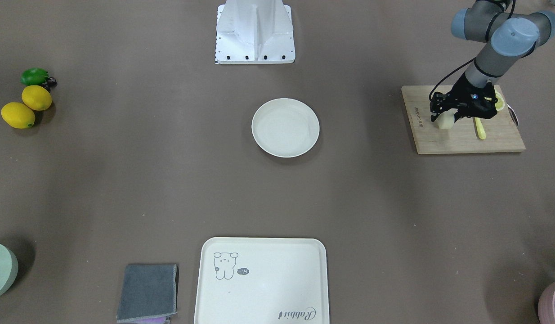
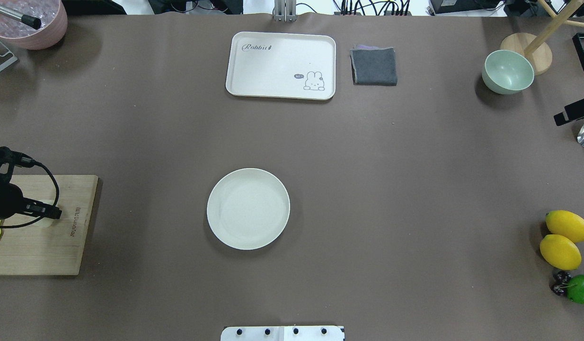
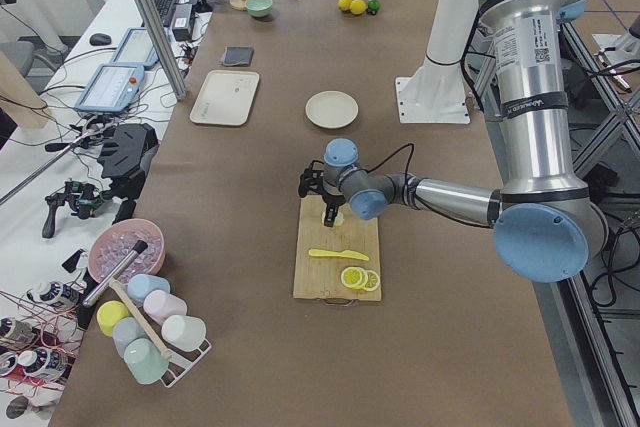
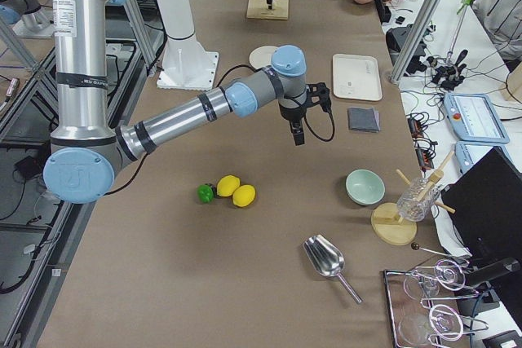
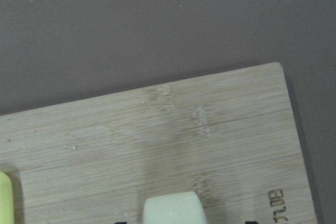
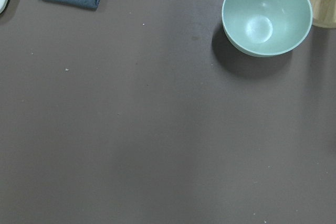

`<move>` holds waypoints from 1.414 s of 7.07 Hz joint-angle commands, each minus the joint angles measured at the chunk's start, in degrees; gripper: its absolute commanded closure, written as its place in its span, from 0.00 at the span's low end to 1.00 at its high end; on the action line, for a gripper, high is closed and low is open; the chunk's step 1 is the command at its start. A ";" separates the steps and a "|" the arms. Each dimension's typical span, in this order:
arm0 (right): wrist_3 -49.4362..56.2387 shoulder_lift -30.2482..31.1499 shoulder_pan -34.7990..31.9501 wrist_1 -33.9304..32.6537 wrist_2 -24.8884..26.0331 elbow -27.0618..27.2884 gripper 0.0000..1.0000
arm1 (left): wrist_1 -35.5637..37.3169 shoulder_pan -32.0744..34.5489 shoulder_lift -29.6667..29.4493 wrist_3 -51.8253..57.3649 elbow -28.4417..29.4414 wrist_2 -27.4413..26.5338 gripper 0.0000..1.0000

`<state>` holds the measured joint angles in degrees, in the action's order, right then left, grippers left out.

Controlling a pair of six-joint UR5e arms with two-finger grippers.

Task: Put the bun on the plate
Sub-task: 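Reach the left gripper down and grasp the pale bun on the cutting board, then carry the bun with the left gripper over the white plate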

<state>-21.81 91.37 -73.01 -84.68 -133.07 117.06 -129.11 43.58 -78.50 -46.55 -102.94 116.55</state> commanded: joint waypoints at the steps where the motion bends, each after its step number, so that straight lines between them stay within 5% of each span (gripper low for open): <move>1: 0.01 -0.05 -0.20 -0.05 -0.08 0.09 0.00 | 0.00 0.79 0.19 0.14 -1.02 0.69 0.75; 4: 0.10 0.73 -0.81 0.04 -0.08 0.10 0.00 | 0.44 5.36 -2.86 -1.69 -6.38 8.59 0.77; 6: 0.10 2.05 -1.08 0.39 0.00 0.10 0.00 | 0.35 3.46 -13.29 -18.85 -5.87 8.34 0.77; 7: 0.10 2.49 -2.12 0.48 -0.17 0.27 0.00 | 0.44 -0.65 -18.56 -24.93 -5.08 7.03 0.77; 10: 0.10 3.46 -3.79 0.39 -0.43 0.44 0.00 | 1.31 -13.40 -34.30 -39.37 2.20 -8.13 0.76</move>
<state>-21.71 94.43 -75.75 -84.32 -133.36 117.25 -128.36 35.34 -106.78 -80.31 -103.49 114.51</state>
